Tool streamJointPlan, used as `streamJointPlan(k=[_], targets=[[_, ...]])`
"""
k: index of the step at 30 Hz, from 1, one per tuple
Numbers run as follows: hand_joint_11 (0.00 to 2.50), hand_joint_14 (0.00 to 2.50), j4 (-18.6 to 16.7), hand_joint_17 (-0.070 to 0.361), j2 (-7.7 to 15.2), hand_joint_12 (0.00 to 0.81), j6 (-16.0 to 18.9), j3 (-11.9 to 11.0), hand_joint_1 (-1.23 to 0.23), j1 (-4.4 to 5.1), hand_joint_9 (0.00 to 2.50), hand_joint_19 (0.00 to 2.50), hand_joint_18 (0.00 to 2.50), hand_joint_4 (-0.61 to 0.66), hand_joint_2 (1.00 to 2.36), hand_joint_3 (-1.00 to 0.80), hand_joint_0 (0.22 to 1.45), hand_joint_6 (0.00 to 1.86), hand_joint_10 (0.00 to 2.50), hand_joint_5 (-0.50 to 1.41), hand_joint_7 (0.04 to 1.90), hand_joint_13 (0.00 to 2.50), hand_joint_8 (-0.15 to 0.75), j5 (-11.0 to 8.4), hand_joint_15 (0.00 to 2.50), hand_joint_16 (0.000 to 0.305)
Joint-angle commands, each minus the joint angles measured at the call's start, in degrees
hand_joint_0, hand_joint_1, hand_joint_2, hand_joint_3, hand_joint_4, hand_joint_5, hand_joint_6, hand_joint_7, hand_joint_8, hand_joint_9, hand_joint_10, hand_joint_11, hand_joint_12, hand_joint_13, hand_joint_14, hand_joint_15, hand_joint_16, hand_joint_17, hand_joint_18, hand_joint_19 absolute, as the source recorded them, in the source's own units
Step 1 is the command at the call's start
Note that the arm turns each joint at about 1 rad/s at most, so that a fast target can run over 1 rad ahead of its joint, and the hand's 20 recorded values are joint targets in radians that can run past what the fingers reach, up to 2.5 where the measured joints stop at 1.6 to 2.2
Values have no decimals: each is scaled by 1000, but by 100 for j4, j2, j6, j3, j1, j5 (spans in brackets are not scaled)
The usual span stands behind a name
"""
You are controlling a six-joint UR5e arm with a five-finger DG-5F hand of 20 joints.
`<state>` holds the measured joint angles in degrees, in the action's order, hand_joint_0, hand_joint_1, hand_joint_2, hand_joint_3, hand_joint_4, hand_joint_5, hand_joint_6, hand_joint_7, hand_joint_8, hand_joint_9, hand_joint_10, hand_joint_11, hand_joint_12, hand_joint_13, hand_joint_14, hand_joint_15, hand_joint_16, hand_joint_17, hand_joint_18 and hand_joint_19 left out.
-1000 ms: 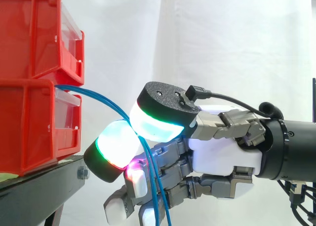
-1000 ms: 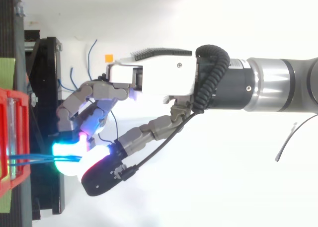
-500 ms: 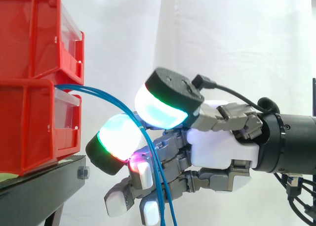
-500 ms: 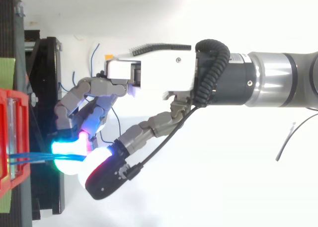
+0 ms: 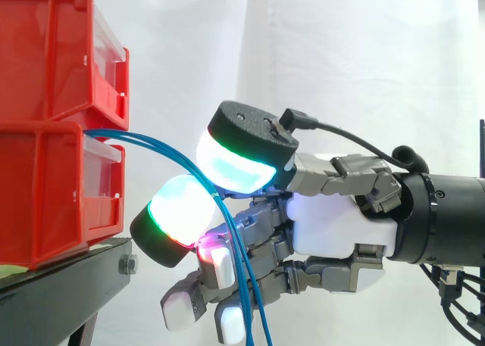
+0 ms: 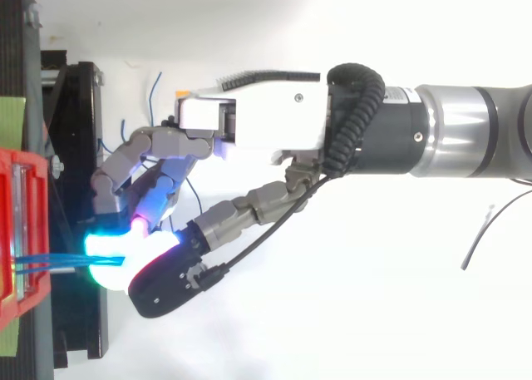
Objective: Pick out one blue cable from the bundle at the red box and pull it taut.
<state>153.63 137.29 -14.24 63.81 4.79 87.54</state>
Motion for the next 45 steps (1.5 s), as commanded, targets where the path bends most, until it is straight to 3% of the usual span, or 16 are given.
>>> streamJointPlan(k=[1, 5, 8, 20, 27, 38, 45], targets=[[776, 18, 0, 93, 0, 297, 0, 0, -701, -5, 1039, 653, 806, 32, 1018, -271, 617, 939, 27, -134, 905, 778, 240, 0, 441, 41], [784, 18, 0, 92, 9, 291, 0, 0, -836, -5, 1039, 630, 822, -46, 1020, -221, 682, 936, 28, -140, 1167, 786, 237, 0, 430, 41], [782, 18, 0, 91, 0, 283, 0, 0, -849, -5, 1049, 608, 831, -106, 1017, -279, 734, 964, 28, -147, 1118, 804, 233, 0, 422, 40], [786, 20, 9, 83, 0, 272, 0, 0, -876, -5, 1166, 581, 864, -222, 1000, -500, 798, 975, 29, -129, 1279, 863, 222, 0, 430, 37], [783, 20, 9, 81, 0, 265, 0, 0, -871, -13, 1181, 574, 869, -259, 1000, -500, 759, 987, 30, -130, 1198, 875, 217, 0, 432, 36], [789, 19, 26, 81, 0, 271, 0, -9, -882, -13, 1187, 595, 860, -172, 1000, -500, 664, 973, 29, -118, 1096, 878, 218, 0, 447, 36], [789, 20, 53, 82, 0, 273, 0, -35, -808, -13, 1181, 614, 851, -125, 1000, -500, 621, 973, 27, -114, 961, 869, 207, 0, 443, 37]])
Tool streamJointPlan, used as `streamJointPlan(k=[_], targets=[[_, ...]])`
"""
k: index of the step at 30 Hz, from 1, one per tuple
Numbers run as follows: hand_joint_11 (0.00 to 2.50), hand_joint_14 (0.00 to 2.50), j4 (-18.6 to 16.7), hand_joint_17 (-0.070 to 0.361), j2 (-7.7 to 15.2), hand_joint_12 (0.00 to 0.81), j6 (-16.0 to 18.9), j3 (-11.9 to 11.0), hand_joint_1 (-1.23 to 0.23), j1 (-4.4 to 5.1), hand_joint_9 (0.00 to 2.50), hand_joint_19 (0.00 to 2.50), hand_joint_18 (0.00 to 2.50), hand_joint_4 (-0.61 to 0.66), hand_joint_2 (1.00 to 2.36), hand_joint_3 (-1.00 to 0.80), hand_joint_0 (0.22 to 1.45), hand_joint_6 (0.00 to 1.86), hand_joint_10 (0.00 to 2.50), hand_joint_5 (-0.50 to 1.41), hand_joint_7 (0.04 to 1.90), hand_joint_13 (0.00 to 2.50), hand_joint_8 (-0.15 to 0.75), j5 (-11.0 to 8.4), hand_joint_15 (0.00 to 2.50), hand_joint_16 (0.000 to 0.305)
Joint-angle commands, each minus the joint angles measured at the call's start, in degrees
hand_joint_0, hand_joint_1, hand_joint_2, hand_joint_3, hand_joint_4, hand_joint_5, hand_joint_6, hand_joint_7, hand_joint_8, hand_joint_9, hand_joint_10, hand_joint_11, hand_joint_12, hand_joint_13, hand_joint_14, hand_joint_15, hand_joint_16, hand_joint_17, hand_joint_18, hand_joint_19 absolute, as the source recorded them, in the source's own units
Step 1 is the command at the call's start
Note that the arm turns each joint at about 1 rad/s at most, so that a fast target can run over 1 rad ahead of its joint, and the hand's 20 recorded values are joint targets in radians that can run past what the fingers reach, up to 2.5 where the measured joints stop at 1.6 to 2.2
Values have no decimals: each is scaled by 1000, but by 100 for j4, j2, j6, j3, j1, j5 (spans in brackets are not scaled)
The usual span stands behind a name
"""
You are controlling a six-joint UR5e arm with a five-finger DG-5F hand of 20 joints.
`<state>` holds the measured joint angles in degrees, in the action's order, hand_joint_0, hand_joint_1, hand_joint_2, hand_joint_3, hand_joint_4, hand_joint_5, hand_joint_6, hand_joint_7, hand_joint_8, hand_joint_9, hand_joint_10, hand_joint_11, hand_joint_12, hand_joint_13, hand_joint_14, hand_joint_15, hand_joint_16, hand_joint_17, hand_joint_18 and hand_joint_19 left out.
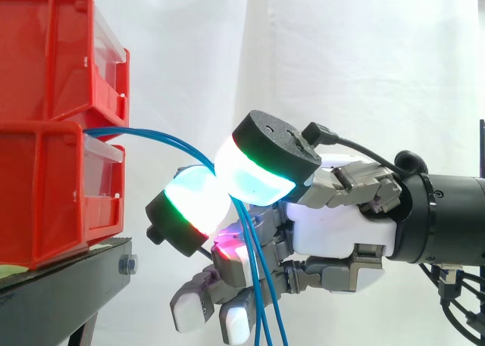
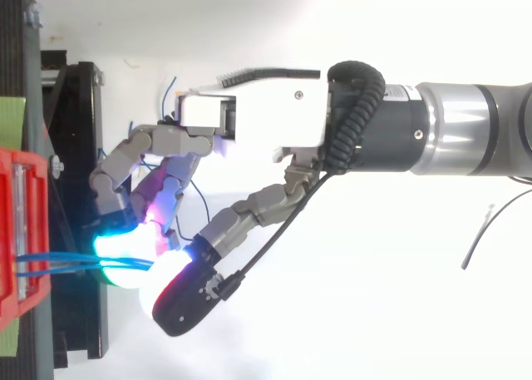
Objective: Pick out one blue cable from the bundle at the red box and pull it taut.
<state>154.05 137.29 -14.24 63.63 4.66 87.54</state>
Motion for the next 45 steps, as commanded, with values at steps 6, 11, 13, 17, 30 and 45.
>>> streamJointPlan(k=[6, 11, 13, 17, 30, 45], targets=[[774, 19, 20, 87, -1, 282, 0, -26, -761, 0, 1187, 643, 851, -86, 1000, -500, 640, 958, 26, -111, 1024, 873, 210, 0, 457, 39], [720, 19, 20, 93, -1, 296, 0, -35, -712, 0, 1112, 679, 827, -42, 1006, -431, 610, 938, 27, -117, 1036, 835, 217, 0, 458, 41], [718, 20, 20, 95, -1, 298, 0, -35, -690, 0, 1090, 692, 812, -23, 1009, -398, 595, 928, 27, -122, 1023, 816, 219, 0, 460, 42], [709, 19, 20, 97, -1, 300, 0, -43, -659, 0, 1075, 708, 794, 0, 1009, -392, 583, 924, 26, -128, 1010, 798, 226, 0, 468, 43], [717, 18, 3, 98, -1, 308, 0, -43, -542, 0, 1020, 724, 758, 67, 1007, -426, 580, 894, 27, -138, 1010, 760, 231, 0, 465, 44], [764, 18, -6, 97, -1, 302, 0, -43, -750, 0, 1084, 683, 817, -12, 1022, -100, 616, 928, 28, -128, 1189, 796, 249, 0, 451, 43]])
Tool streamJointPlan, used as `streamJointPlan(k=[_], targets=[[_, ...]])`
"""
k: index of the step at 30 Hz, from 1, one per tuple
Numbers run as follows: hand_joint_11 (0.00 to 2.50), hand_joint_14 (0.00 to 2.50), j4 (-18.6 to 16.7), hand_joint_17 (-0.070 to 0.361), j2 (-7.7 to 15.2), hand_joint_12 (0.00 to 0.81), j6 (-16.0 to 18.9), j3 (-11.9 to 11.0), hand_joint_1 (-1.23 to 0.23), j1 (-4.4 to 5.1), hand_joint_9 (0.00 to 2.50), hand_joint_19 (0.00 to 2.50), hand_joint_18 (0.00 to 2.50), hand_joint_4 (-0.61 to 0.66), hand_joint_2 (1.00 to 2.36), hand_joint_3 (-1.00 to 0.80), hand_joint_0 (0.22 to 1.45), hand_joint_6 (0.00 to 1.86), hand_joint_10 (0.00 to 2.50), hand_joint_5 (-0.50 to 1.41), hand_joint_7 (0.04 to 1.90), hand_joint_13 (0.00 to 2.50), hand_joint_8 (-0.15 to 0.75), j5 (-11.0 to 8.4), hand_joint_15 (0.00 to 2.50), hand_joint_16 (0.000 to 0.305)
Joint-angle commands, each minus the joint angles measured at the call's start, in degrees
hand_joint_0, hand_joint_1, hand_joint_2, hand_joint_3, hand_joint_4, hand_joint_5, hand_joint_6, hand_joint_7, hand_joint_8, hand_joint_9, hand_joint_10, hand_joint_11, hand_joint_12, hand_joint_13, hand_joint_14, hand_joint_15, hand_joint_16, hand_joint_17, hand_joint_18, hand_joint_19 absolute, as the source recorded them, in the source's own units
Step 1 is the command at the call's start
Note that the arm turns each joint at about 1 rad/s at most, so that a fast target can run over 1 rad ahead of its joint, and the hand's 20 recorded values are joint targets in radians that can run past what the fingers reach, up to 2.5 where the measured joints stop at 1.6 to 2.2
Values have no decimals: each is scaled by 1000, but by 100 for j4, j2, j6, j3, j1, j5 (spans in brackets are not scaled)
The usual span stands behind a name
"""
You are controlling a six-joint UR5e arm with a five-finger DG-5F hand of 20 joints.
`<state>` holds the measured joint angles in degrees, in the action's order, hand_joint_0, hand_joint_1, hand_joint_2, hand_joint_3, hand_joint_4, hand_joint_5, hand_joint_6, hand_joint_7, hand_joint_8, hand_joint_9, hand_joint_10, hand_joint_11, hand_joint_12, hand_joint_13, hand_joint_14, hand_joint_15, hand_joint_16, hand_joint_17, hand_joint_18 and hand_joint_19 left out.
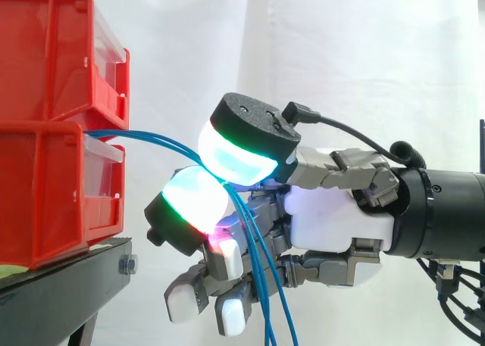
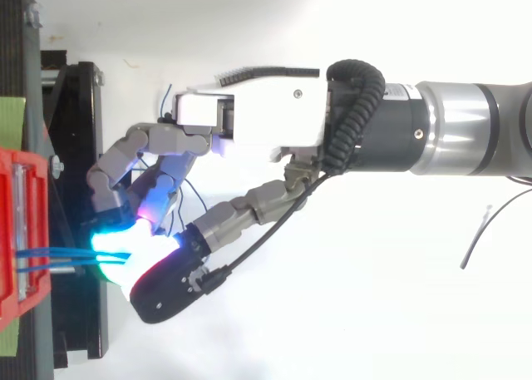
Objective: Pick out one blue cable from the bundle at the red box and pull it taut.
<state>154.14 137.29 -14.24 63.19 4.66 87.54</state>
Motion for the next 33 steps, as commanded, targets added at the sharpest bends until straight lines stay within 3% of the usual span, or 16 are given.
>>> streamJointPlan(k=[1, 3, 8, 15, 27, 31, 33], targets=[[769, 20, -16, 96, 0, 300, 0, 0, -777, 0, 1088, 674, 825, -68, 1023, -79, 642, 945, 27, -133, 1215, 804, 245, 0, 452, 43], [783, 18, -7, 93, 0, 294, 0, 0, -789, 0, 1091, 666, 828, -117, 1023, -89, 667, 963, 26, -141, 1201, 810, 238, 0, 454, 41], [785, 20, 11, 86, 0, 276, 0, -9, -848, 0, 1092, 654, 812, -165, 1015, -324, 794, 976, 30, -149, 1231, 822, 215, 0, 450, 38], [791, 19, 28, 82, 0, 268, 0, -35, -872, -9, 1150, 627, 827, -243, 1000, -491, 828, 979, 29, -135, 1262, 848, 210, 0, 452, 36], [785, 19, 116, 81, 0, 266, 0, -62, -876, -9, 1172, 602, 873, -179, 1000, -500, 724, 979, 29, -127, 1162, 876, 211, -9, 444, 36], [804, 19, 134, 83, 0, 271, 0, -53, -799, 0, 1177, 633, 864, -131, 1000, -500, 650, 986, 31, -121, 923, 868, 212, -9, 458, 37], [785, 19, 134, 85, 0, 279, 0, -62, -750, -9, 1175, 650, 862, -92, 1000, -500, 632, 972, 26, -119, 969, 870, 216, -9, 460, 38]])
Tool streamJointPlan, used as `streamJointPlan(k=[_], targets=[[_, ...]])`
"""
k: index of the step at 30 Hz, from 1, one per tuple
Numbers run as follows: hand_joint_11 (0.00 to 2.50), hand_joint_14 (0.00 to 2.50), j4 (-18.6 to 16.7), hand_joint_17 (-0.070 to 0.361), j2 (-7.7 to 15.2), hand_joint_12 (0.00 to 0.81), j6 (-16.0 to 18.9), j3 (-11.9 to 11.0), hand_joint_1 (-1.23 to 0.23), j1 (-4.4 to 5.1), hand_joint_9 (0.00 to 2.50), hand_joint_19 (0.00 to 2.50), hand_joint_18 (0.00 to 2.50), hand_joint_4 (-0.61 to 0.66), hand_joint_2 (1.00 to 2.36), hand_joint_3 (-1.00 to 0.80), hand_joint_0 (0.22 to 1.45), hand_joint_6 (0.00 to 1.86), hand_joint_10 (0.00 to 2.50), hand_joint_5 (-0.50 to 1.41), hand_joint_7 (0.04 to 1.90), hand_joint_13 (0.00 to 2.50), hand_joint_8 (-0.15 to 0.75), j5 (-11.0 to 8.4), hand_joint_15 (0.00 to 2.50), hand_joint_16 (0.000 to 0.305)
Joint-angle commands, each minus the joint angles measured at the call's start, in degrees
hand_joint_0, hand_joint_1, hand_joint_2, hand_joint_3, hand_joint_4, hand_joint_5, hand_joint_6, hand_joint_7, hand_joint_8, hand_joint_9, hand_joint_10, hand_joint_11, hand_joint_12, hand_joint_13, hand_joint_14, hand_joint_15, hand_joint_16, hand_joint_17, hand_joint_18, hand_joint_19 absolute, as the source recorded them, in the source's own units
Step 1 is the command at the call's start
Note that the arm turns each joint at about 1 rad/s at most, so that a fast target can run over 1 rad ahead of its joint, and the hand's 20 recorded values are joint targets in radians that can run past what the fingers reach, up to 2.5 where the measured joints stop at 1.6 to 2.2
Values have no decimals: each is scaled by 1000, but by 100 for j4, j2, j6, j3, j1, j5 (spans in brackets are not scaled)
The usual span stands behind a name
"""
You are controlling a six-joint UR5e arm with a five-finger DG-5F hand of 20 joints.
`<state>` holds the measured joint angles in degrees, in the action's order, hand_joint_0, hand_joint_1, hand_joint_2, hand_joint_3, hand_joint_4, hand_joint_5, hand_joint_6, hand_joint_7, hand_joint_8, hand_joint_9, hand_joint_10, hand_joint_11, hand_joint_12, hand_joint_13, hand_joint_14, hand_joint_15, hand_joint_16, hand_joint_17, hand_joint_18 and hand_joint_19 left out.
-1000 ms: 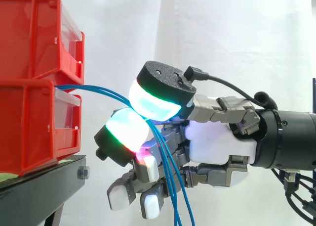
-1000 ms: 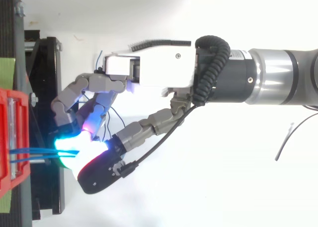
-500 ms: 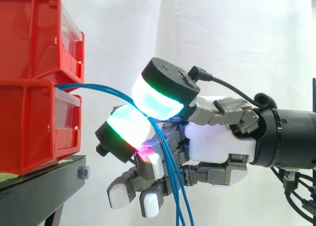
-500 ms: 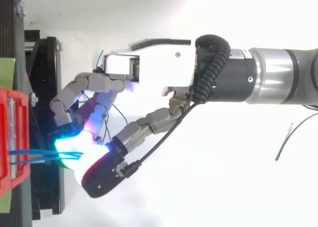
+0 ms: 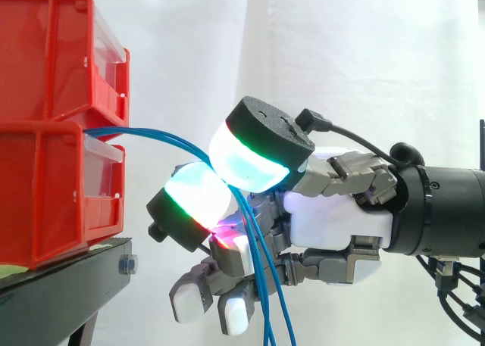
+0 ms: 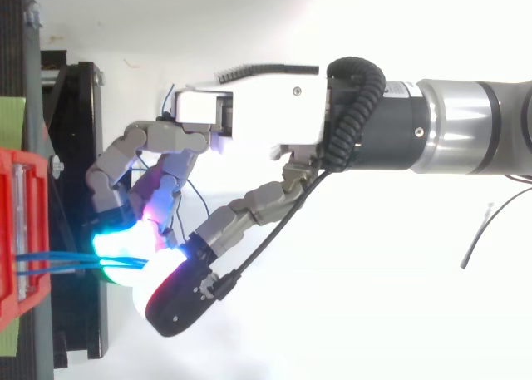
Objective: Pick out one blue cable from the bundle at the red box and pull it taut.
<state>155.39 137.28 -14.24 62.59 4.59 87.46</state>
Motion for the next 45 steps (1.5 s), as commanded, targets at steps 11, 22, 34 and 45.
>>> streamJointPlan(k=[11, 22, 34, 45], targets=[[647, 19, 9, 101, 0, 310, 0, -1, -432, 6, 1158, 722, 825, 89, 1014, -315, 570, 861, 26, -92, 1088, 844, 231, -28, 472, 45], [667, 18, 9, 101, 0, 313, 0, -1, -452, -2, 1149, 730, 837, 56, 1018, -261, 561, 853, 26, -100, 1061, 852, 244, -1, 472, 45], [757, 19, 9, 99, 0, 307, 26, -1, -766, -2, 1071, 689, 827, 80, 1019, -192, 572, 903, 25, -140, 1030, 816, 239, 8, 468, 44], [773, 18, 9, 91, 9, 284, 26, -1, -887, -2, 1053, 594, 815, -69, 1009, -395, 732, 933, 28, -155, 1205, 797, 214, 8, 428, 41]])
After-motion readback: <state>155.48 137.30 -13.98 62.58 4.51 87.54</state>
